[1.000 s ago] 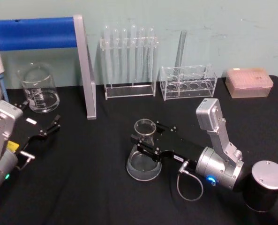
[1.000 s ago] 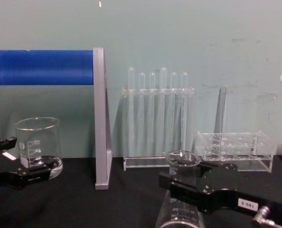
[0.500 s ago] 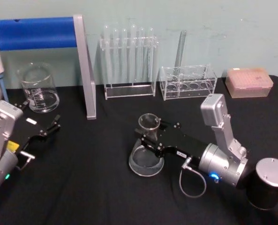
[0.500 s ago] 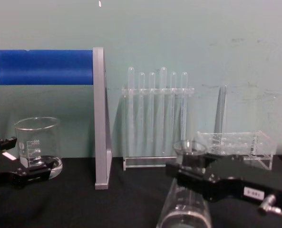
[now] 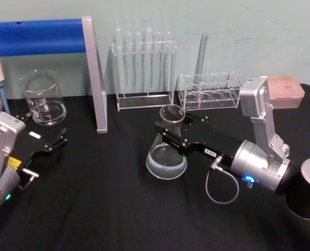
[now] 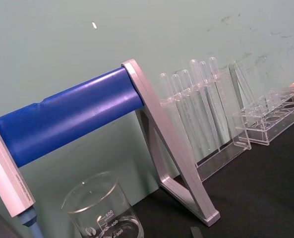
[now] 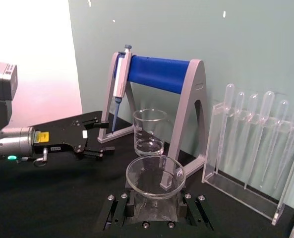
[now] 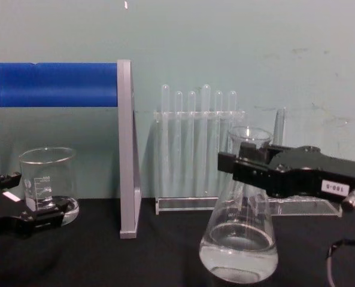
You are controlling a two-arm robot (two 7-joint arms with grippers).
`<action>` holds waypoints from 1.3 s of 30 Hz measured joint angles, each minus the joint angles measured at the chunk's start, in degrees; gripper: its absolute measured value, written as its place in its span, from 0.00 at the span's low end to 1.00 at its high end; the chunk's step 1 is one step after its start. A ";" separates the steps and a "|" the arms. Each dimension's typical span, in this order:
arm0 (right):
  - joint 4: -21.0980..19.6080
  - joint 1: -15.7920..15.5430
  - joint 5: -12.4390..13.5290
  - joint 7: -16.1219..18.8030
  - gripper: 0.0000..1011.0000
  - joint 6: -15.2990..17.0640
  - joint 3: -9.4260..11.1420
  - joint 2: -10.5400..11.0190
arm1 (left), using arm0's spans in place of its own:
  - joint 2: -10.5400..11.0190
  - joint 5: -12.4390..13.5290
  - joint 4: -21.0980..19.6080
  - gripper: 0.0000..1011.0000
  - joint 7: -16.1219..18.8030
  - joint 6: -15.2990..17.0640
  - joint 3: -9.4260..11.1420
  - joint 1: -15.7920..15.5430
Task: Grasp the erlenmeyer flask with one hand, shake it three times, then place it back.
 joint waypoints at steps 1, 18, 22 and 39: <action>-0.19 0.01 0.07 -0.12 0.44 0.09 0.05 0.08 | 0.00 0.00 0.00 0.99 0.00 0.00 0.00 0.00; -1.57 -0.17 0.55 -1.69 0.45 0.49 0.31 0.79 | 0.00 0.00 0.00 0.99 0.00 0.00 0.00 0.00; -1.58 -0.21 0.55 -1.84 0.44 0.50 0.31 0.79 | 0.00 0.00 0.00 0.99 0.00 0.00 0.00 0.00; -1.38 -0.02 0.58 -1.88 0.45 0.64 0.02 0.55 | 0.00 0.00 0.00 0.99 0.00 0.00 0.00 0.00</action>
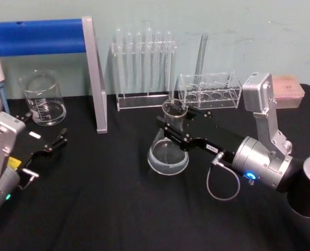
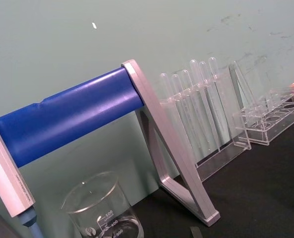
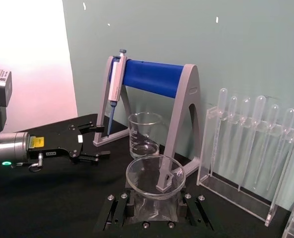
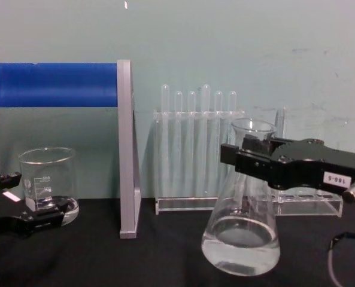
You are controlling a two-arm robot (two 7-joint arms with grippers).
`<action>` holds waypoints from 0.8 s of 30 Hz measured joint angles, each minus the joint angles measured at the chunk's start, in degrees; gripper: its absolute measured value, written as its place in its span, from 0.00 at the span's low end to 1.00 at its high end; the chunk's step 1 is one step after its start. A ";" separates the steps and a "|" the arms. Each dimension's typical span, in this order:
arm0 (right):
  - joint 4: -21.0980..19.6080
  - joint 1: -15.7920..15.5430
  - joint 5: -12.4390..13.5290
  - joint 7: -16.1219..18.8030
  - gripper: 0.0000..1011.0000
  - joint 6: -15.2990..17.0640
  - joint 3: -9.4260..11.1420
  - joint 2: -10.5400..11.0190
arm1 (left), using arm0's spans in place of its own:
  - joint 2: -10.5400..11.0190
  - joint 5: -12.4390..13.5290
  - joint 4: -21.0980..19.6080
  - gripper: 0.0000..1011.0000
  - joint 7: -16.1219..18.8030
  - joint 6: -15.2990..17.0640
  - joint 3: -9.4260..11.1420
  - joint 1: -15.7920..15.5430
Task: Grasp the erlenmeyer flask with one hand, shake it three times, then place it back.
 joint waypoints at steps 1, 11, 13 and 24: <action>0.00 0.00 0.01 0.04 0.45 0.00 -0.03 -0.01 | 0.00 0.00 0.00 0.99 0.00 0.00 0.00 0.00; -0.58 0.19 0.30 1.91 0.45 0.16 -2.13 -0.52 | 0.00 0.00 0.00 0.99 0.00 0.00 0.00 0.00; -0.88 0.27 0.42 2.49 0.45 0.21 -2.77 -0.63 | 0.00 0.00 0.00 0.99 0.00 0.00 0.00 0.00; -3.54 0.74 1.44 7.44 0.45 0.95 -8.44 -0.11 | 0.00 0.00 0.00 0.99 0.00 0.00 0.00 0.00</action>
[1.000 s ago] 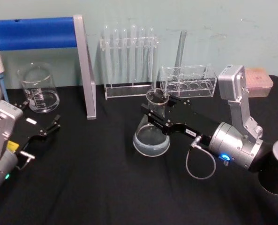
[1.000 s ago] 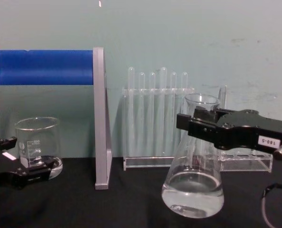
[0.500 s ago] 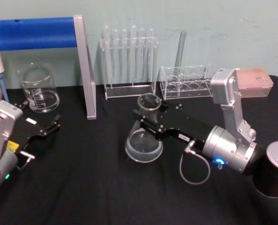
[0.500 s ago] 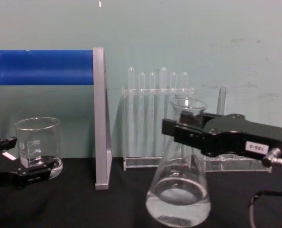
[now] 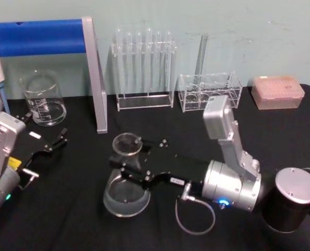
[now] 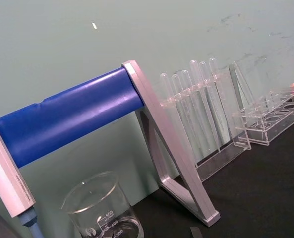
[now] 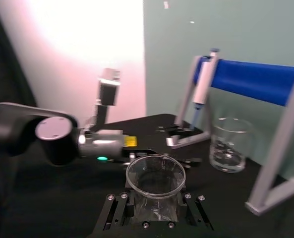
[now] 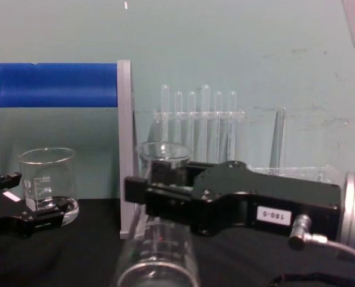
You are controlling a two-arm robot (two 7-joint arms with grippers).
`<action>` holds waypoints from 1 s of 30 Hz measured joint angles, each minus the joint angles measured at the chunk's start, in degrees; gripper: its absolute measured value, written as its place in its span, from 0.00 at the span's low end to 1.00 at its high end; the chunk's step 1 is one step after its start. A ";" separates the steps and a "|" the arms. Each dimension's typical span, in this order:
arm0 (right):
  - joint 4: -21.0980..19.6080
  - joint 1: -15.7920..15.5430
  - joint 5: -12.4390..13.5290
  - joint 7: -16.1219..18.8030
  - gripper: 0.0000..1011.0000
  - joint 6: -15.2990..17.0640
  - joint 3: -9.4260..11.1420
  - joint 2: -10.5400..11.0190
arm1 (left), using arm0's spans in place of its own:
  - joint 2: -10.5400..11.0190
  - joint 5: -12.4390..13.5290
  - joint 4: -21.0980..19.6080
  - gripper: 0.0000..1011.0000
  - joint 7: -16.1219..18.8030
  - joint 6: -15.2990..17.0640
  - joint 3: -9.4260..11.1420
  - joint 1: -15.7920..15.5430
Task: Grasp the erlenmeyer flask with one hand, shake it three times, then place it back.
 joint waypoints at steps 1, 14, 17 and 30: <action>0.00 0.00 0.00 0.00 0.45 0.00 0.00 0.00 | 0.00 0.00 0.00 0.99 0.00 0.00 0.00 0.00; 0.07 1.14 0.77 0.06 0.45 -0.26 -2.41 0.55 | 0.00 0.00 0.00 0.99 0.00 0.00 0.00 0.00; 1.23 1.37 0.12 -2.08 0.45 -0.93 -1.47 0.12 | 0.00 0.00 0.00 0.99 0.00 0.00 0.00 0.00; 6.23 1.87 -3.07 -11.16 0.44 -2.59 5.84 -1.41 | 0.00 0.00 0.00 0.99 0.00 0.00 0.00 0.00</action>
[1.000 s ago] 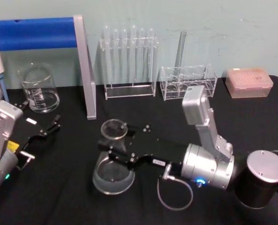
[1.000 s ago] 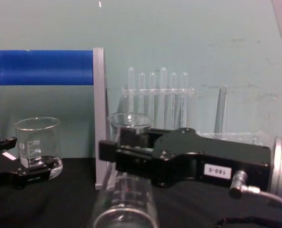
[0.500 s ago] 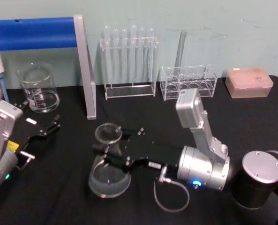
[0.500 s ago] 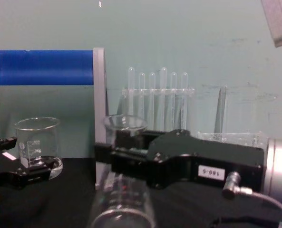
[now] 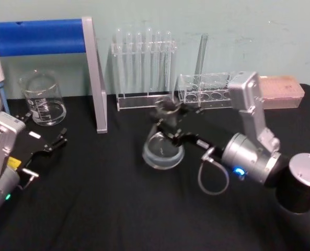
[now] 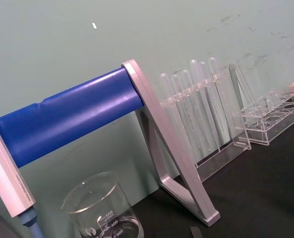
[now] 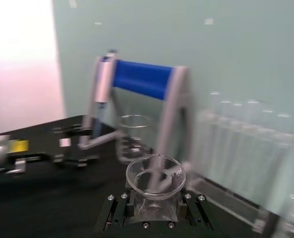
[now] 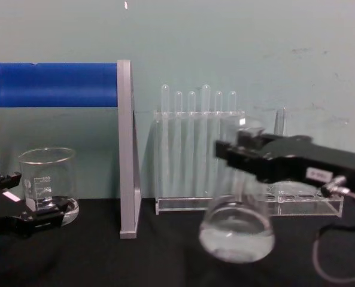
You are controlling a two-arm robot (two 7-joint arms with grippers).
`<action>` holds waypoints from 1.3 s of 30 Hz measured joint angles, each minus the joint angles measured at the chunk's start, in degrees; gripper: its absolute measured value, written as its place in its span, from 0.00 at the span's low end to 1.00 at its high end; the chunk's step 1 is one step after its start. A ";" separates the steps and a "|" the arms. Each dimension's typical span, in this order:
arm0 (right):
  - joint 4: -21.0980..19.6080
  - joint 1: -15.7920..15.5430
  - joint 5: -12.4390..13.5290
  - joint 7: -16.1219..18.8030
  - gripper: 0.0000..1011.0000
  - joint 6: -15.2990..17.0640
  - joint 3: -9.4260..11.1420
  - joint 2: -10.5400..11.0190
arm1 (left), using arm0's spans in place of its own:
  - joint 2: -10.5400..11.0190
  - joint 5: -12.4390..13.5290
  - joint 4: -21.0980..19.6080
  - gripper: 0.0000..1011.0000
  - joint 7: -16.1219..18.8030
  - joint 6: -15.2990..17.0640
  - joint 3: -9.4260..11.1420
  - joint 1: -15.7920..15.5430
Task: Grasp the erlenmeyer flask with one hand, shake it three times, then place it back.
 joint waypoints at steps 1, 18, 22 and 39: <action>0.24 -0.02 -0.10 -0.58 0.44 -0.05 0.53 -0.04 | 0.00 0.00 0.00 0.99 0.00 0.00 0.00 0.00; 2.46 -1.92 -2.19 -8.41 0.44 -0.55 10.21 0.06 | 0.00 0.00 0.00 0.99 0.00 0.00 0.00 0.00; 2.46 -2.17 -2.50 -8.74 0.44 -0.54 11.13 -0.04 | 0.00 0.00 0.00 0.99 0.00 0.00 0.00 0.00; -1.95 -3.36 -2.31 -0.13 0.45 0.89 7.41 -1.95 | 0.00 0.00 0.00 0.99 0.00 0.00 0.00 0.00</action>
